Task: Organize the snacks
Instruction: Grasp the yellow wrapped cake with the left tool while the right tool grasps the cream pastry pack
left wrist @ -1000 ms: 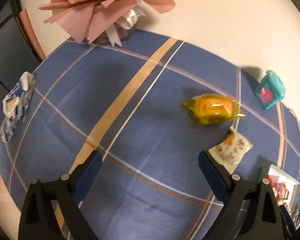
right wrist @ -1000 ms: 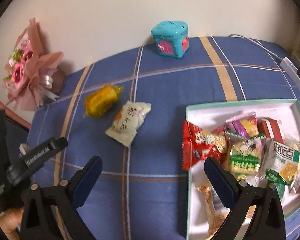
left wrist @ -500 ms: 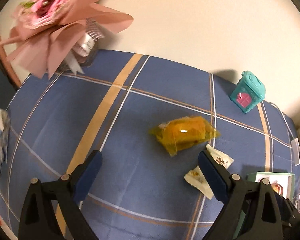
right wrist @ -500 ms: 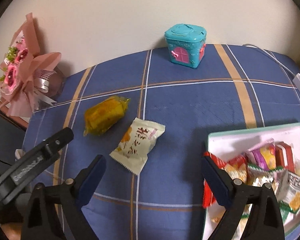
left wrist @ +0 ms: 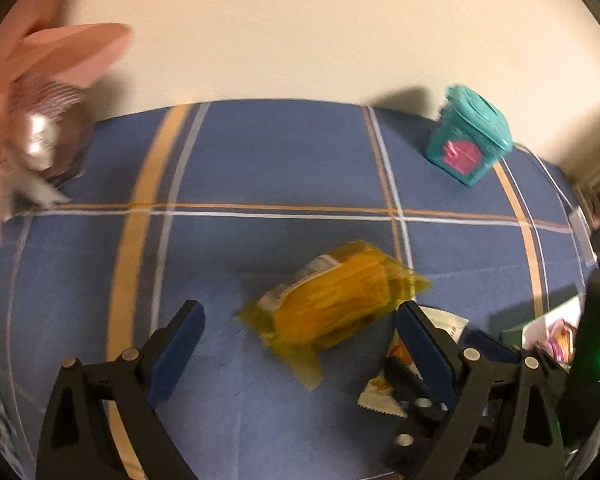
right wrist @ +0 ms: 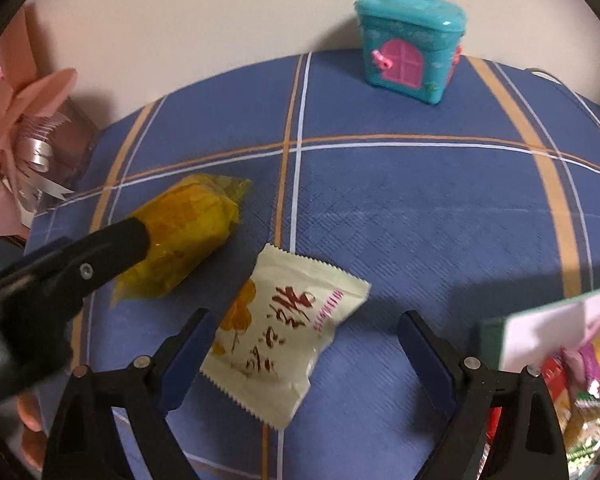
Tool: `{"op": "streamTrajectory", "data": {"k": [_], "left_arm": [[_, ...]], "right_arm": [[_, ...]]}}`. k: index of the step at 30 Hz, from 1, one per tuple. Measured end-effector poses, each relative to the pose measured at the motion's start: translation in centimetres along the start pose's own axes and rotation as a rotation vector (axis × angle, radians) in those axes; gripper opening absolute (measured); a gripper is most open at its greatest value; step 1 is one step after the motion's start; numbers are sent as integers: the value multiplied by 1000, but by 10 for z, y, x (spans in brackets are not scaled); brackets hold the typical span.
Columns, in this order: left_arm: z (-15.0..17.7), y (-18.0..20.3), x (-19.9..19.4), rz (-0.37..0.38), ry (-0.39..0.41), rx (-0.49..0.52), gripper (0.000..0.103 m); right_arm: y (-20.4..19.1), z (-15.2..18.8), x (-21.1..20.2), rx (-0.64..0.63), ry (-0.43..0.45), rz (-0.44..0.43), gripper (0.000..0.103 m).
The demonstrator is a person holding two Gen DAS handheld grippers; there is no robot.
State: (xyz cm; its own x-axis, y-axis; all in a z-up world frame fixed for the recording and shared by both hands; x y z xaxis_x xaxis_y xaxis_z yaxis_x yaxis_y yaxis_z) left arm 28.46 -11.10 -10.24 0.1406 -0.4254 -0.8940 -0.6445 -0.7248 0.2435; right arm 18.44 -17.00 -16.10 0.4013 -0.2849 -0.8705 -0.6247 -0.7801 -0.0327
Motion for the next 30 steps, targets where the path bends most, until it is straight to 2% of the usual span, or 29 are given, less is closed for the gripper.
{"op": "streamTrajectory", "data": {"k": [5, 10, 12, 14, 15, 16, 19, 24, 30], "left_arm": [[-8, 4, 16, -11, -49, 60, 97], [-13, 5, 28, -14, -50, 57, 97], [-12, 6, 31, -5, -54, 49, 96], [-11, 6, 32, 6, -59, 41, 91], [-11, 7, 32, 11, -57, 38, 84], [-11, 8, 31, 22, -53, 32, 76], [-10, 10, 31, 37, -51, 16, 63], [-5, 13, 29, 19, -56, 0, 51], [9, 9, 19, 15, -38, -110, 41]], "right_arm": [[-7, -9, 8, -35, 23, 31, 95], [-16, -12, 10, -56, 34, 49, 95], [-18, -12, 11, -73, 42, 65, 91], [-17, -13, 10, -71, 55, 82, 82], [-16, -13, 9, -69, 59, 91, 76], [-13, -13, 8, -69, 61, 99, 73], [-9, -12, 5, -62, 61, 97, 69], [-3, -10, 3, -54, 53, 102, 65], [9, -5, 0, -56, 38, 103, 63]]}}
Point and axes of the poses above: each gripper's, at about its wrist camera, not at the fingertips, and x roughly the way its jaws point, y to its right, z to its underside, the point moved 8 cm from there along x, roughly the way its jaws point, and after that the axes turned 9 degrees about z, right-handed, at the moved point
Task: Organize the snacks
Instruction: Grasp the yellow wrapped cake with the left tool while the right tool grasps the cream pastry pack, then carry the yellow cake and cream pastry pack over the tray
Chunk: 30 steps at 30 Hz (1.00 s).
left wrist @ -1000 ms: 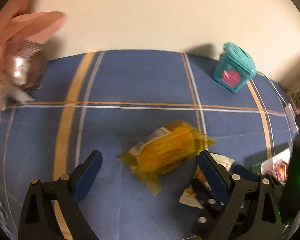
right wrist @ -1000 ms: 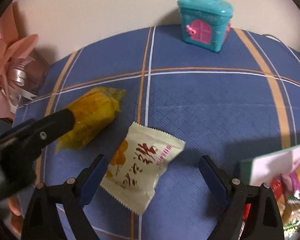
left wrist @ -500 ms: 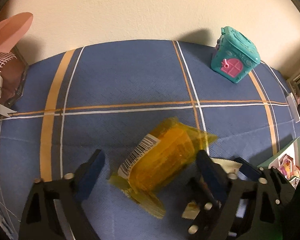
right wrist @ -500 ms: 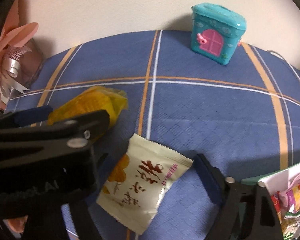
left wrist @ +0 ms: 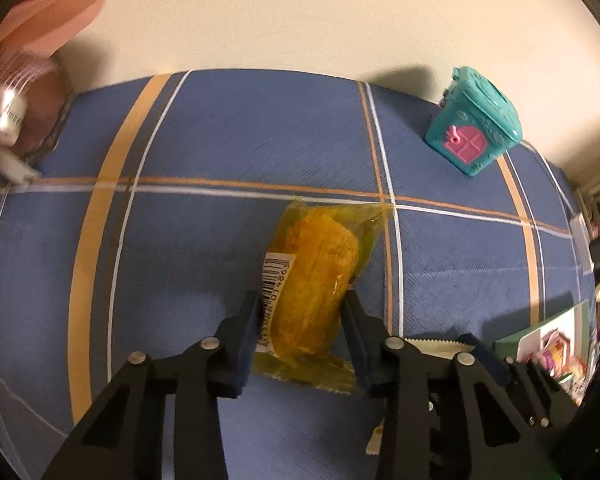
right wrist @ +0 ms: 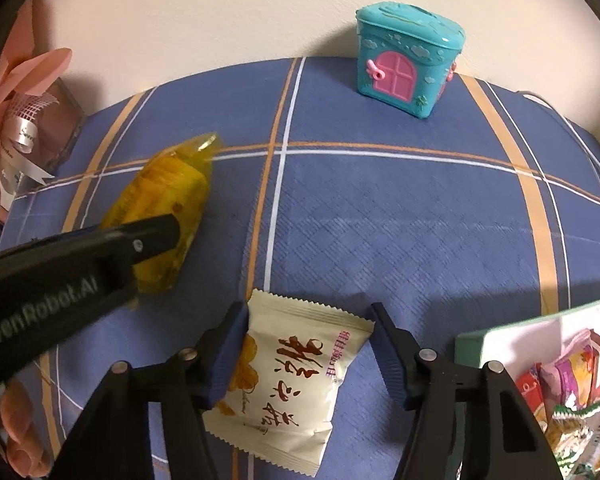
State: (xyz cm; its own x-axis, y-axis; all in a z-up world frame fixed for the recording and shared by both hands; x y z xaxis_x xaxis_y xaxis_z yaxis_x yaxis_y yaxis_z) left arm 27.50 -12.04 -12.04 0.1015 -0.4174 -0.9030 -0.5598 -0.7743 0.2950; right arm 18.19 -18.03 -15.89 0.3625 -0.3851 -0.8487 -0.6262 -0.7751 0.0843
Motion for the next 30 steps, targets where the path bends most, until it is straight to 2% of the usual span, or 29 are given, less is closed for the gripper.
{"op": "streamTrajectory", "data": {"k": [4, 7, 15, 24, 30], "left_arm": [[14, -5, -10, -3, 16, -86, 40], [24, -6, -21, 22, 47, -158, 39], [57, -5, -56, 35, 130, -278, 39], [97, -8, -87, 6, 178, -373, 39], [121, -5, -107, -7, 226, -409, 39]], "right_arm": [[6, 6, -5, 4, -5, -8, 62], [8, 13, -13, 5, -4, -14, 62], [8, 34, -35, -6, 2, -14, 61], [10, 66, -68, -15, 14, -13, 60], [14, 89, -95, 14, 30, -48, 60]]}}
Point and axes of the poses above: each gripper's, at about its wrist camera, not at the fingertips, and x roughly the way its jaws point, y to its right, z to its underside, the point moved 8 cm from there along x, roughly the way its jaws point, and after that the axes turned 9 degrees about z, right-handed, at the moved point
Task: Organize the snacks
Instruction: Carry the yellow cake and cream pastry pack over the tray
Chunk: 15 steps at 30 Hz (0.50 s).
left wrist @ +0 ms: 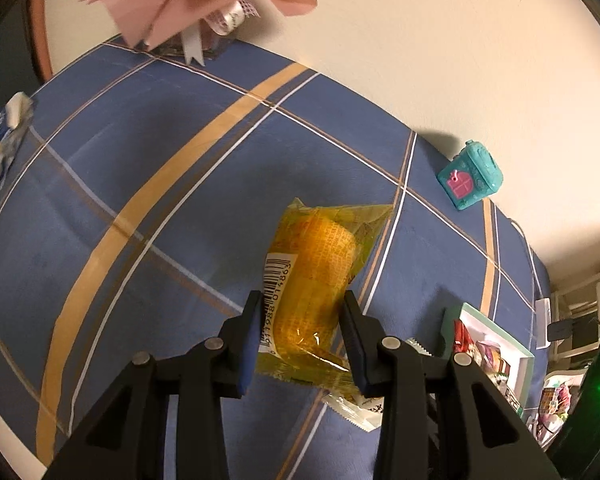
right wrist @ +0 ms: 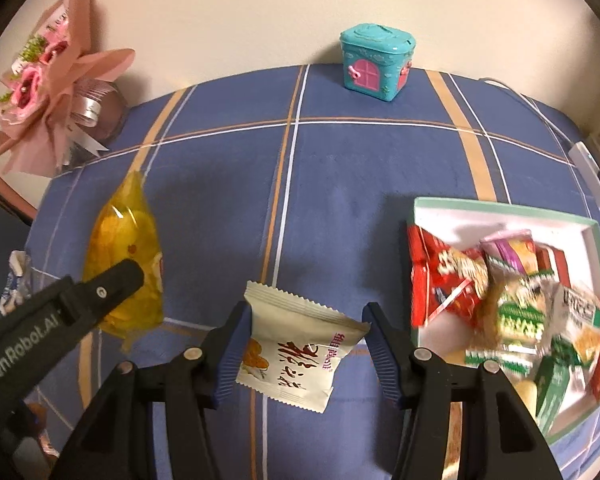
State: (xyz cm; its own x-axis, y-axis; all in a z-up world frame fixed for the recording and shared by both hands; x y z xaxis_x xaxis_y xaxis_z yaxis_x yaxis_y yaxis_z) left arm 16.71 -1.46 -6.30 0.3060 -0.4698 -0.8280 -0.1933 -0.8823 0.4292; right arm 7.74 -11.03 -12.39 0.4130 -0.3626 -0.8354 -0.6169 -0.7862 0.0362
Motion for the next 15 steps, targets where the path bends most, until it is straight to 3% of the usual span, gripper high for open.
{"op": "streamTrajectory", "data": {"k": [7, 15], "left_arm": [[22, 7, -25, 33, 37, 23, 39], [21, 15, -40, 68, 65, 40, 39]], "right_arm": [[9, 15, -32, 16, 57, -13, 60], [34, 29, -64, 44, 117, 6, 60]]}}
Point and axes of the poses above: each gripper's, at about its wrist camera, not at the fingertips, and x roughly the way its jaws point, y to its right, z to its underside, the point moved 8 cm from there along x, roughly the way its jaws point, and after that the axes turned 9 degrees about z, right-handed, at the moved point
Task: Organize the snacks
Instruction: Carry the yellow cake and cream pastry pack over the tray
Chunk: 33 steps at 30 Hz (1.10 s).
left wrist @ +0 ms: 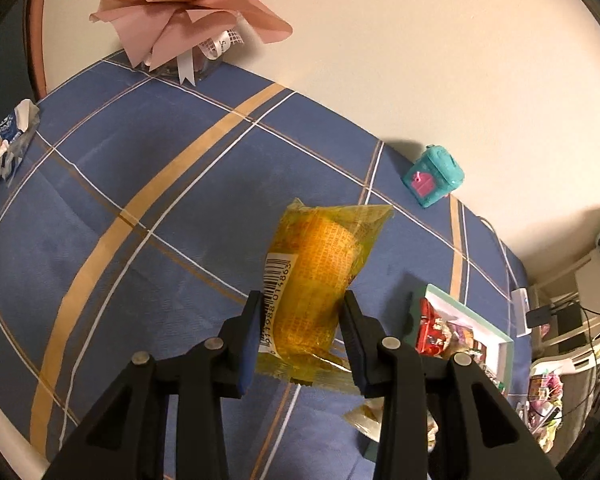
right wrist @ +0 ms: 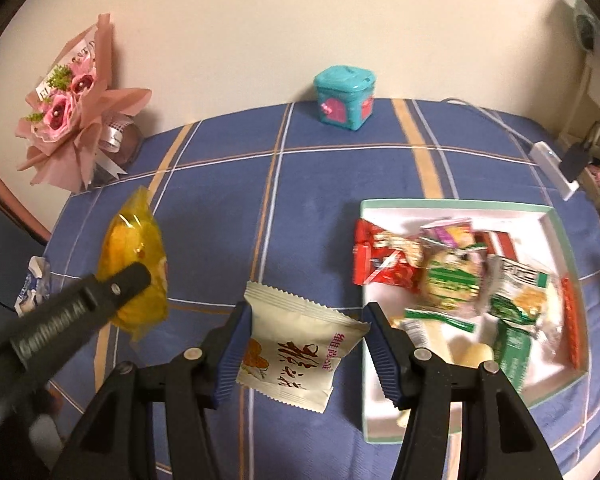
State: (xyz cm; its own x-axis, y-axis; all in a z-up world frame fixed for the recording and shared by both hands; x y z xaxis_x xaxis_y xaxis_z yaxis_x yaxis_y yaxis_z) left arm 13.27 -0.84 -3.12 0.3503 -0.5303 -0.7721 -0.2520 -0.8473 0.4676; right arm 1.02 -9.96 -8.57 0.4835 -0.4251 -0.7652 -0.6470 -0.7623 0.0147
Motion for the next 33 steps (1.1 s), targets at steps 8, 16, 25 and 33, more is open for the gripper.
{"op": "streamTrajectory", "data": {"k": [8, 16, 25, 33], "left_arm": [[1, 23, -3, 43, 6, 45, 39], [27, 76, 9, 148, -68, 153, 39], [74, 138, 27, 227, -171, 312, 39], [105, 162, 39, 215, -221, 404, 39]], "right_arm": [[44, -6, -14, 57, 27, 59, 60], [108, -11, -14, 163, 20, 148, 60], [165, -5, -12, 278, -6, 197, 60], [181, -1, -10, 307, -20, 215, 60]]}}
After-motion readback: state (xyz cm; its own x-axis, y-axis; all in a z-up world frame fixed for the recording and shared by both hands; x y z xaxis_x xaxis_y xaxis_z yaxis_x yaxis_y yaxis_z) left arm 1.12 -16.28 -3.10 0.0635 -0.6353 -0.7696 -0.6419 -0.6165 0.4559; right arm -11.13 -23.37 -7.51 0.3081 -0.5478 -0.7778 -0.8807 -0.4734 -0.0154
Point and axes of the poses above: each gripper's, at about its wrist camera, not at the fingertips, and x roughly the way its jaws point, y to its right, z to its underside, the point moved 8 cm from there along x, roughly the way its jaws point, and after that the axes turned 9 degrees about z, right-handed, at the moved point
